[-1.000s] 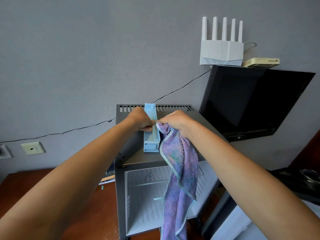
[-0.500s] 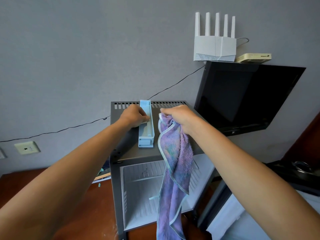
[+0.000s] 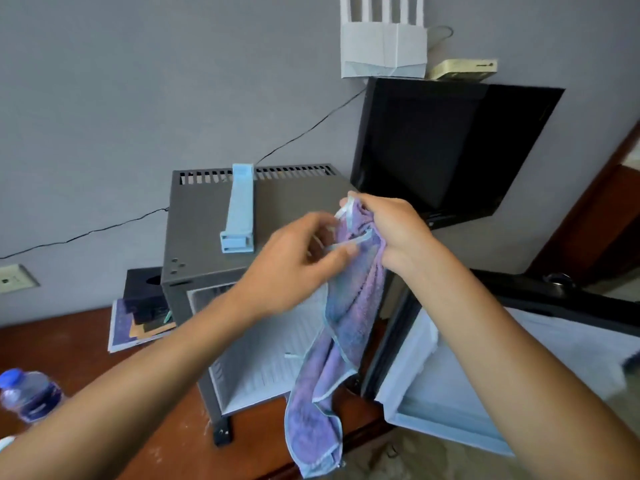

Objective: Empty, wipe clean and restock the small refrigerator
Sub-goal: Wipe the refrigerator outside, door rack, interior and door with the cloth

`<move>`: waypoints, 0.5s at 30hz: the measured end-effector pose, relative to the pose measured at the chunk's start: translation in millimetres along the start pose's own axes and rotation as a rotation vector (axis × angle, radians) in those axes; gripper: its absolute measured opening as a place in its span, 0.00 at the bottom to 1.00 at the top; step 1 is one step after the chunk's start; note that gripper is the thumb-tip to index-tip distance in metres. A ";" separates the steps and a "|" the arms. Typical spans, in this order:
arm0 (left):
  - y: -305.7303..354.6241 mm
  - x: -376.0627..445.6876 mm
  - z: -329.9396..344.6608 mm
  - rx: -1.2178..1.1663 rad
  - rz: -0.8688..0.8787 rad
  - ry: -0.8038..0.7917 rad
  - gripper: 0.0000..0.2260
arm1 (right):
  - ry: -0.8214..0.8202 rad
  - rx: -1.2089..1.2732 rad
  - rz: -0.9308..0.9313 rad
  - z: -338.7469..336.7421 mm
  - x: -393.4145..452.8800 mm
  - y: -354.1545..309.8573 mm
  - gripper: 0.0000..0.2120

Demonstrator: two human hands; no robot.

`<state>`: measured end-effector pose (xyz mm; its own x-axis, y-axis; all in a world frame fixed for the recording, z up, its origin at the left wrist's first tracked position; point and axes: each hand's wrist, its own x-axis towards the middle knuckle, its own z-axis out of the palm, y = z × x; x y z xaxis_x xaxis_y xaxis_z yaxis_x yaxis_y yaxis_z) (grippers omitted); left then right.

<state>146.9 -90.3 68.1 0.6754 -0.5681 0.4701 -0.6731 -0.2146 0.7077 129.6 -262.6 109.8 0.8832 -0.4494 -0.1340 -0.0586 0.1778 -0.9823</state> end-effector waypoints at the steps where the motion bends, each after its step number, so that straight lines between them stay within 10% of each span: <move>1: 1.6 -10.7 19.5 -0.063 -0.044 -0.081 0.23 | -0.002 0.030 -0.014 -11.2 -9.4 -1.7 0.08; 5: -8.1 -48.1 110.8 -0.343 -0.243 -0.426 0.30 | -0.040 0.159 -0.055 -66.4 -53.4 -22.5 0.13; 8: -20.2 -69.9 178.5 -0.154 -0.305 -0.593 0.16 | -0.033 0.315 -0.124 -126.4 -88.5 -41.6 0.12; 15: 33.2 -44.8 238.8 -0.492 -0.439 -0.405 0.07 | 0.218 0.091 -0.351 -324.0 -155.1 22.5 0.07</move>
<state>22.4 -261.6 -55.5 0.6225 -0.7795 -0.0703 -0.0936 -0.1633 0.9821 -159.5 -472.6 66.1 0.7226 -0.6693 0.1730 0.2785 0.0529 -0.9590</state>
